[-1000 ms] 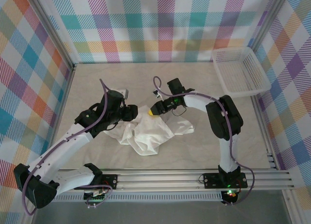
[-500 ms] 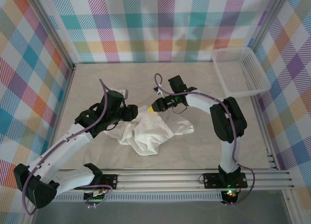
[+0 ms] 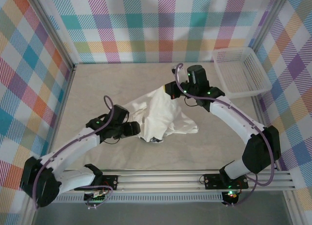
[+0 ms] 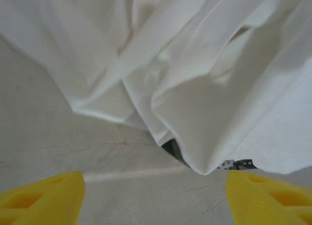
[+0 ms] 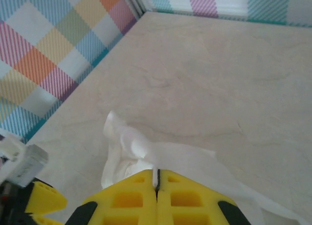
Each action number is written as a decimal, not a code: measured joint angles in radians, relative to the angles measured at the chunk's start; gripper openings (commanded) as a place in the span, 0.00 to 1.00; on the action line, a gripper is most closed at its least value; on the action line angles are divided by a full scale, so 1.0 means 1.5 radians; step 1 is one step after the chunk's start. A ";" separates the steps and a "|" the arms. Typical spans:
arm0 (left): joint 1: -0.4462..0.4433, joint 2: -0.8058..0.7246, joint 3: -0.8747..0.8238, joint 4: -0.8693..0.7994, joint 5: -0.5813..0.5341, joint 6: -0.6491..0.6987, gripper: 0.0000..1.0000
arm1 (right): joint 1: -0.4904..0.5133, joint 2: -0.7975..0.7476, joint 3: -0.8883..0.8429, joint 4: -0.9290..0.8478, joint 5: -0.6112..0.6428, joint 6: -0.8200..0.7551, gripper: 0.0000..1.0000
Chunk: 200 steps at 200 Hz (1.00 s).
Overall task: Fold the inside-out t-shirt
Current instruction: Flatten out the T-shirt at the center of the table.
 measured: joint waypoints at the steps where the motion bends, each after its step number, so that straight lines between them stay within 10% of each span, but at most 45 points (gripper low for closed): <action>1: 0.000 0.006 -0.002 0.005 0.002 0.000 0.82 | 0.000 -0.001 -0.003 0.001 -0.001 0.000 0.00; 34: 0.001 0.138 -0.010 0.085 0.020 -0.007 0.74 | -0.001 0.000 -0.051 -0.006 -0.015 0.003 0.01; 66: 0.022 0.223 0.015 0.111 -0.027 0.007 0.00 | -0.004 -0.013 -0.081 -0.018 0.006 0.003 0.08; 152: 0.199 0.169 0.070 0.089 -0.045 0.074 0.00 | 0.009 -0.105 -0.394 -0.024 0.011 0.121 0.38; 178: 0.195 0.176 0.068 0.138 0.072 0.078 0.45 | 0.025 -0.161 -0.400 -0.035 0.025 0.116 0.44; 200: 0.143 0.203 0.082 0.175 0.130 0.075 0.61 | 0.025 -0.236 -0.399 -0.011 0.050 0.085 0.50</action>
